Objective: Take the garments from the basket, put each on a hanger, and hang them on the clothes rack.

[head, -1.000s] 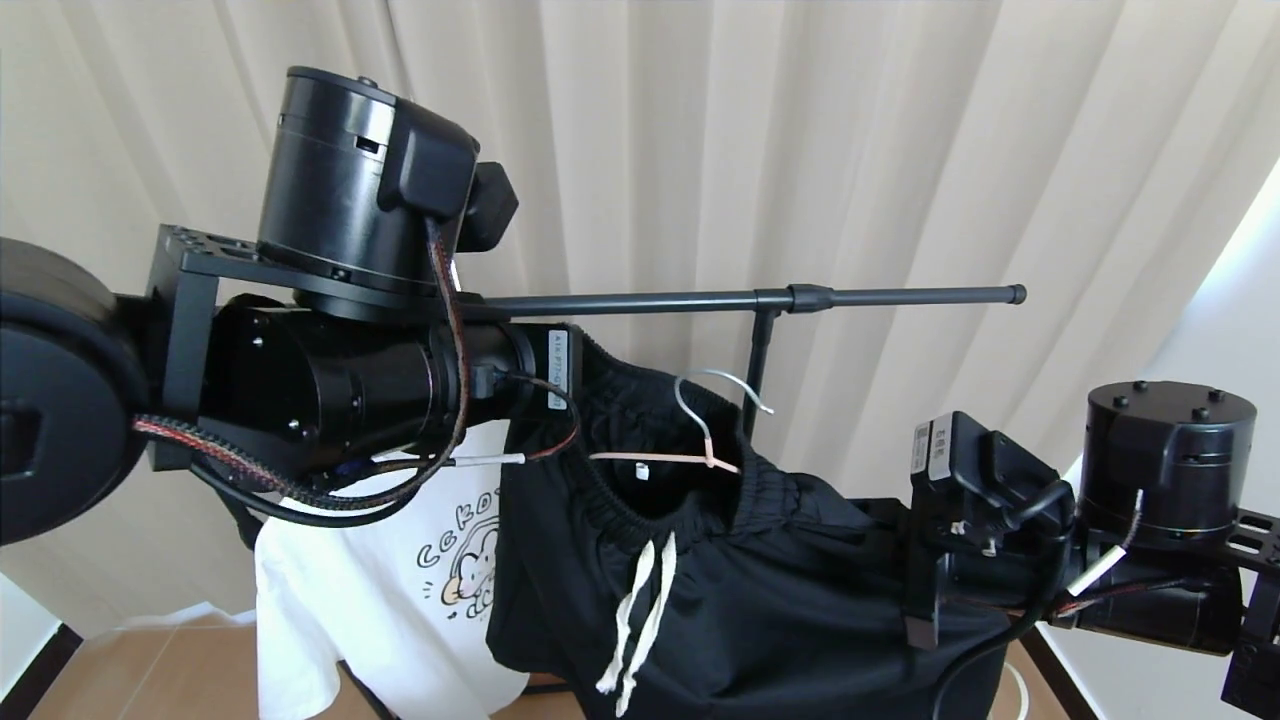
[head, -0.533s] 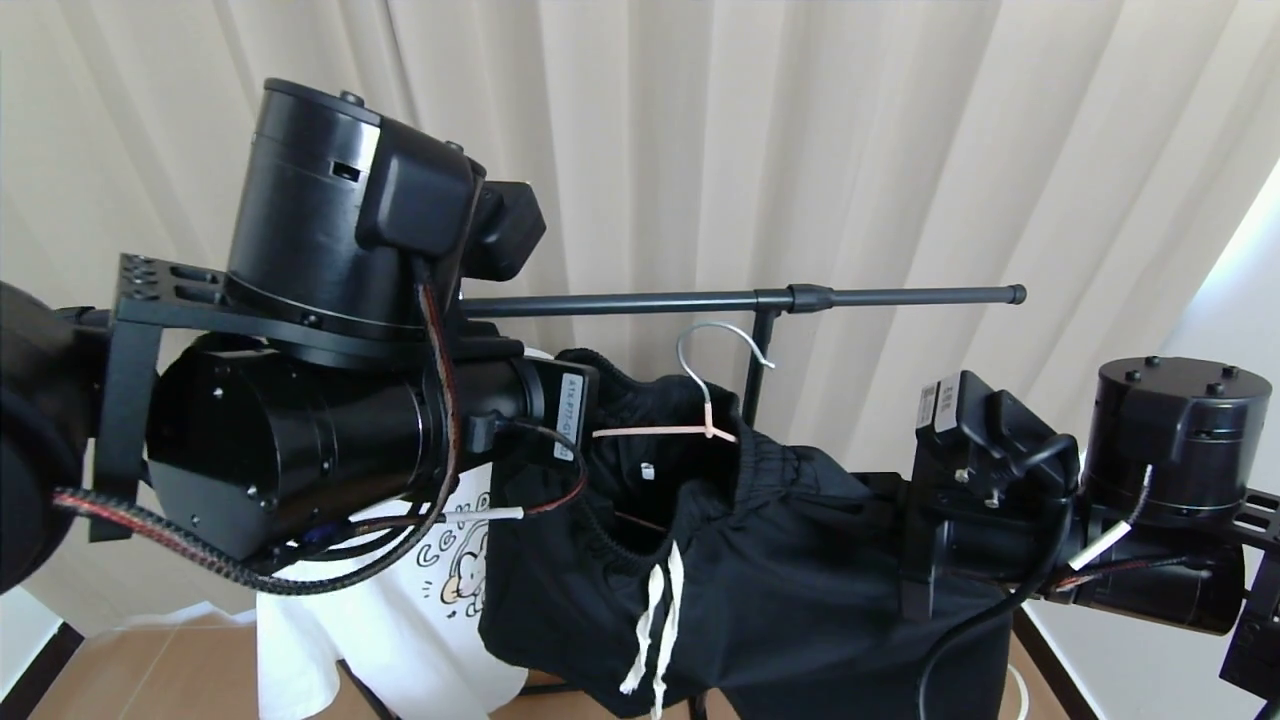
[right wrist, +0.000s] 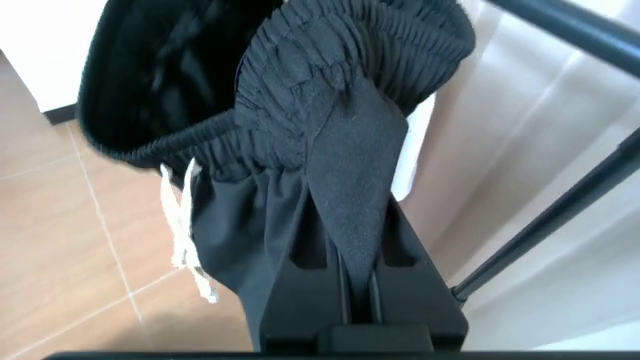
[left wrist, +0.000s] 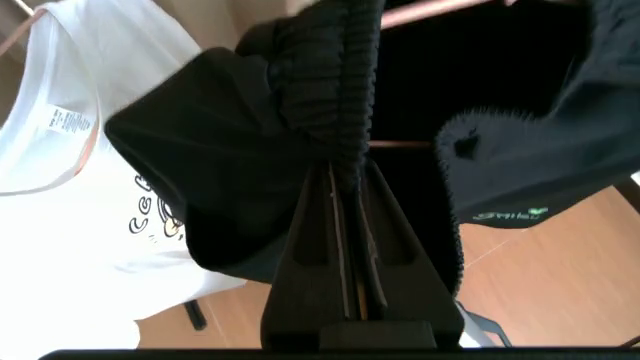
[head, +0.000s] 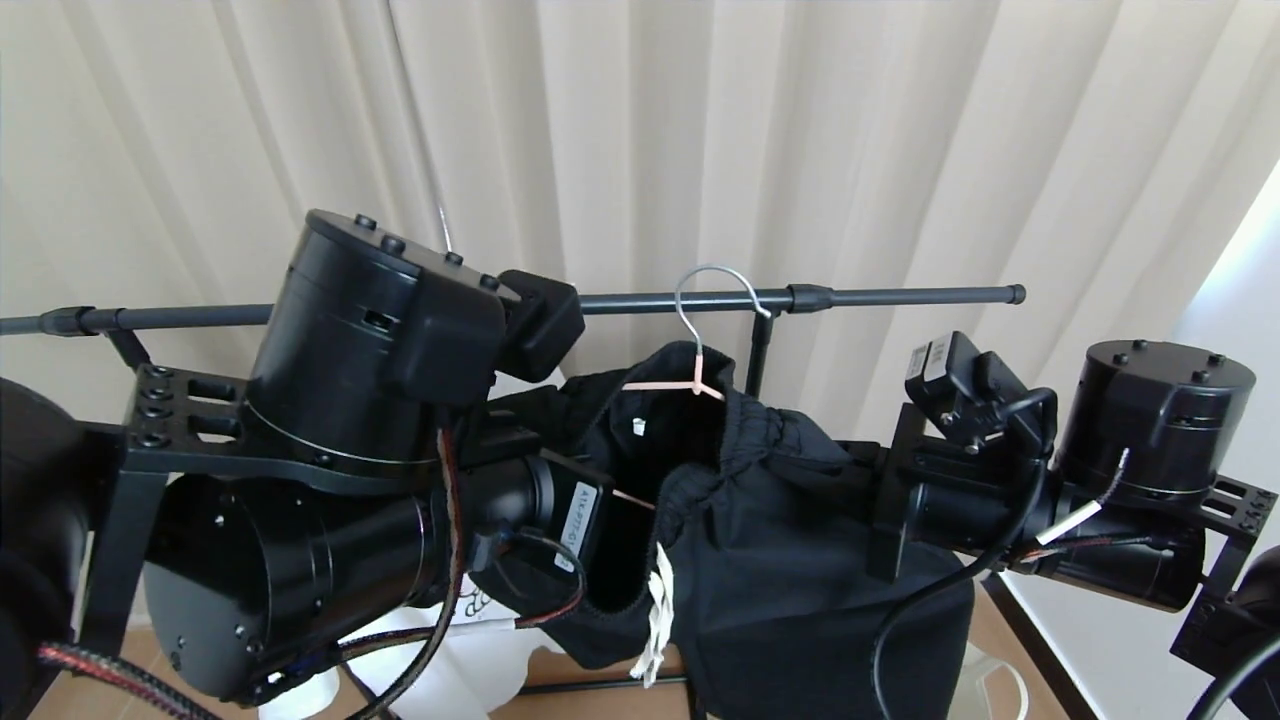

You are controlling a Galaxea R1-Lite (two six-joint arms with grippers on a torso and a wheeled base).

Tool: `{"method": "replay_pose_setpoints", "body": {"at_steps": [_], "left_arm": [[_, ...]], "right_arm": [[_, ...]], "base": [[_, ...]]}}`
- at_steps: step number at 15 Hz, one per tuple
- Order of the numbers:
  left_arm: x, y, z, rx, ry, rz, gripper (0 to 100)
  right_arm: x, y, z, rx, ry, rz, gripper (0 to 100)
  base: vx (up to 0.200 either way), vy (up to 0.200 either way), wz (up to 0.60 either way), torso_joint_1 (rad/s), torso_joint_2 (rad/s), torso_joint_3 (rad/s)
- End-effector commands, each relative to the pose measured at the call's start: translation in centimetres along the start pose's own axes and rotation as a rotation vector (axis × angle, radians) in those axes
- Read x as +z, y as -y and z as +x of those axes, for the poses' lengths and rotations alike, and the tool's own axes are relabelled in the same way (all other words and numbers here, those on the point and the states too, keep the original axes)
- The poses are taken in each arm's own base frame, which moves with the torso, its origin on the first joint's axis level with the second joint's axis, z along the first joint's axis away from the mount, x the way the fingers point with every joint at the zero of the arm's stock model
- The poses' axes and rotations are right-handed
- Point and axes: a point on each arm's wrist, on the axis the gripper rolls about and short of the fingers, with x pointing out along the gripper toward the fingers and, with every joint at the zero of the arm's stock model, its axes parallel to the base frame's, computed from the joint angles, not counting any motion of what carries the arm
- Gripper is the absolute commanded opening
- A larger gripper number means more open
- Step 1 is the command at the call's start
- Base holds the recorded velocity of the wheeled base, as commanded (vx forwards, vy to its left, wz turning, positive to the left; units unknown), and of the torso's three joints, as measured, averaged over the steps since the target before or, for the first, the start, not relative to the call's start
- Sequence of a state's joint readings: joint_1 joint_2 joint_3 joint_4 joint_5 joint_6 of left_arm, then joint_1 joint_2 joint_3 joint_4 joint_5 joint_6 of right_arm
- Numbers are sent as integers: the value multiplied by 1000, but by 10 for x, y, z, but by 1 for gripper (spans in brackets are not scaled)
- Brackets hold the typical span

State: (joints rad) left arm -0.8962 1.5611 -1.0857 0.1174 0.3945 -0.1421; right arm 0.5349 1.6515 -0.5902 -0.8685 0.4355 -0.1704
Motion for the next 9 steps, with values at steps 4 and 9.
{"method": "replay_pose_setpoints", "body": {"at_steps": [4, 9], "left_arm": [[-13, 10, 8, -20, -46, 26, 0], [-13, 20, 30, -25, -6, -5, 0]], "right_arm": [[0, -1, 1, 6, 7, 39, 0], [4, -6, -1, 15, 70, 34, 0]], "base": [[0, 0, 0, 0, 0, 0], [0, 0, 0, 0, 0, 0]]}}
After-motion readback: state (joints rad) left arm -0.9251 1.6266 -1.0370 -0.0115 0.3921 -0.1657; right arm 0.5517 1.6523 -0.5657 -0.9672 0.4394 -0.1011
